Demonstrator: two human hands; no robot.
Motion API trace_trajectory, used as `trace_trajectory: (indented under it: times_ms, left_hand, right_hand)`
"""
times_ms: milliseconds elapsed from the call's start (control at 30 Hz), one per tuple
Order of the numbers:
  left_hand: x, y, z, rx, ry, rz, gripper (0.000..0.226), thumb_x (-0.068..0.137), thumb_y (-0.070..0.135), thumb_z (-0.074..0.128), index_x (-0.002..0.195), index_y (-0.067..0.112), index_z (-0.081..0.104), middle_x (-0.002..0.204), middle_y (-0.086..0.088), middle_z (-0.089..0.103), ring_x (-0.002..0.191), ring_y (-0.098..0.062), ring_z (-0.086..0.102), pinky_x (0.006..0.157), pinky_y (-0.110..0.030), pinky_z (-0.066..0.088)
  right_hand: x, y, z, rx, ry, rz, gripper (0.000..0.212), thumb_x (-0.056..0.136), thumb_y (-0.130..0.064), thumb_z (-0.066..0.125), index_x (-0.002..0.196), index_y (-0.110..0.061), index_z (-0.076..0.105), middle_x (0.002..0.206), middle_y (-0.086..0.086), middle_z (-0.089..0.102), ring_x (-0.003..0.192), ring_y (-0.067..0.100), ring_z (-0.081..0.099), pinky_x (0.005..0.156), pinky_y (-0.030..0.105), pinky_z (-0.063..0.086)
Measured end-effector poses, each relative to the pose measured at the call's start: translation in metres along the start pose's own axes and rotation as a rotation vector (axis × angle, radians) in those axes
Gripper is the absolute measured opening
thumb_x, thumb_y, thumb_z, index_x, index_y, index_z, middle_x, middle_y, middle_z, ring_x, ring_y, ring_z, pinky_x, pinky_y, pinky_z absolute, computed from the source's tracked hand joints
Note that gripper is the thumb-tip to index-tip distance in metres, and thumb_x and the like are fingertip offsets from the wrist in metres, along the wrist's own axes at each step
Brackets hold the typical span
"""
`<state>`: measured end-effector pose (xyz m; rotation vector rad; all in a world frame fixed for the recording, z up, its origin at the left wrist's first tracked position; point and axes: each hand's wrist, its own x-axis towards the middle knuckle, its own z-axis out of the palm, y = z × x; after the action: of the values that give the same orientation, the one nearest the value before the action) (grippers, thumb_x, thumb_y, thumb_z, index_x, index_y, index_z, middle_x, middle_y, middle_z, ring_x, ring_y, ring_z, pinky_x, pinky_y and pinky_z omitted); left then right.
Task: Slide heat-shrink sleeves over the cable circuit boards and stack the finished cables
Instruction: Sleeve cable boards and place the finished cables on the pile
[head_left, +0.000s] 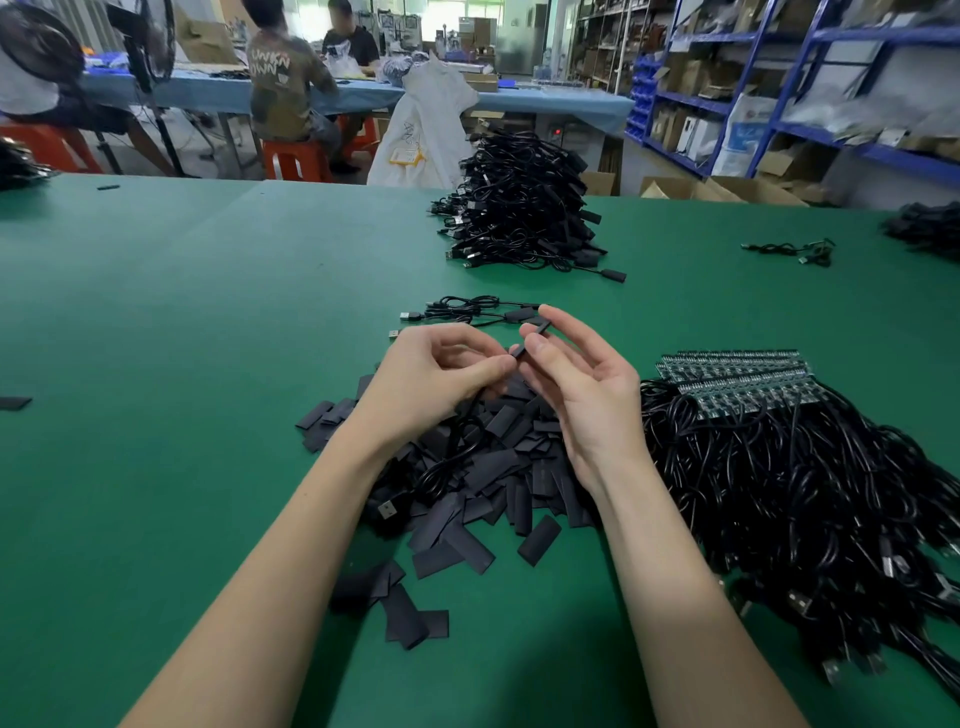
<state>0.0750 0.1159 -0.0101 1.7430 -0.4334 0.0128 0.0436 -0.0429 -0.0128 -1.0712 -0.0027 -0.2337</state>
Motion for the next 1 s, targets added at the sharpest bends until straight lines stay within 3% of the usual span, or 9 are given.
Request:
trace_trajectory:
  times_ms: [267, 667, 800, 833, 933, 1000]
  left_hand:
    - [-0.0001, -0.0024, -0.0005, 0.030, -0.012, -0.006, 0.005, 0.090, 0.021, 0.077, 0.091, 0.015, 0.078, 0.076, -0.005, 0.077, 0.064, -0.010, 0.067, 0.065, -0.016, 0.049]
    - [-0.0006, -0.0031, -0.0004, 0.043, -0.018, -0.014, 0.006, 0.090, 0.017, 0.077, 0.091, 0.010, 0.077, 0.073, -0.005, 0.076, 0.060, -0.009, 0.066, 0.062, -0.013, 0.048]
    - [0.0024, -0.0059, -0.0034, 0.054, -0.071, -0.075, 0.012, 0.089, 0.030, 0.077, 0.091, 0.019, 0.076, 0.081, -0.007, 0.077, 0.073, -0.028, 0.069, 0.078, -0.036, 0.058]
    - [0.0023, -0.0071, -0.0053, 0.062, -0.097, -0.095, 0.012, 0.089, 0.032, 0.076, 0.091, 0.020, 0.076, 0.082, -0.008, 0.077, 0.073, -0.027, 0.067, 0.079, -0.036, 0.058]
    - [0.0006, -0.0079, -0.0076, 0.056, -0.153, -0.106, 0.012, 0.093, 0.027, 0.072, 0.090, 0.016, 0.076, 0.077, -0.010, 0.074, 0.064, -0.017, 0.056, 0.064, -0.023, 0.050]
    - [0.0002, -0.0071, -0.0066, 0.048, -0.159, -0.094, 0.014, 0.095, 0.023, 0.070, 0.089, 0.012, 0.075, 0.076, -0.010, 0.073, 0.062, -0.018, 0.050, 0.061, -0.025, 0.045]
  right_hand:
    - [0.0008, 0.0016, 0.0000, 0.016, 0.040, 0.015, 0.025, 0.088, 0.001, 0.072, 0.105, -0.016, 0.076, 0.107, 0.014, 0.077, 0.096, 0.017, 0.075, 0.078, 0.023, 0.059]
    - [0.0016, 0.0085, 0.0017, 0.029, 0.094, 0.045, 0.024, 0.088, 0.002, 0.072, 0.105, -0.015, 0.076, 0.101, 0.011, 0.078, 0.091, 0.013, 0.076, 0.075, 0.023, 0.060]
    - [0.0015, 0.0072, 0.0009, 0.077, 0.155, 0.069, 0.025, 0.087, 0.003, 0.074, 0.107, -0.011, 0.076, 0.106, 0.015, 0.075, 0.088, 0.013, 0.076, 0.075, 0.025, 0.060]
    - [0.0018, 0.0062, 0.0002, 0.089, 0.173, 0.072, 0.026, 0.086, 0.004, 0.074, 0.108, -0.010, 0.075, 0.109, 0.018, 0.074, 0.087, 0.013, 0.076, 0.075, 0.025, 0.061]
    - [0.0018, 0.0037, -0.0013, 0.103, 0.204, 0.083, 0.027, 0.087, 0.005, 0.073, 0.110, -0.008, 0.074, 0.114, 0.022, 0.072, 0.085, 0.013, 0.075, 0.077, 0.027, 0.062]
    - [0.0011, 0.0033, -0.0009, 0.100, 0.195, 0.088, 0.025, 0.087, 0.005, 0.072, 0.108, -0.008, 0.074, 0.114, 0.022, 0.072, 0.083, 0.013, 0.075, 0.080, 0.028, 0.062]
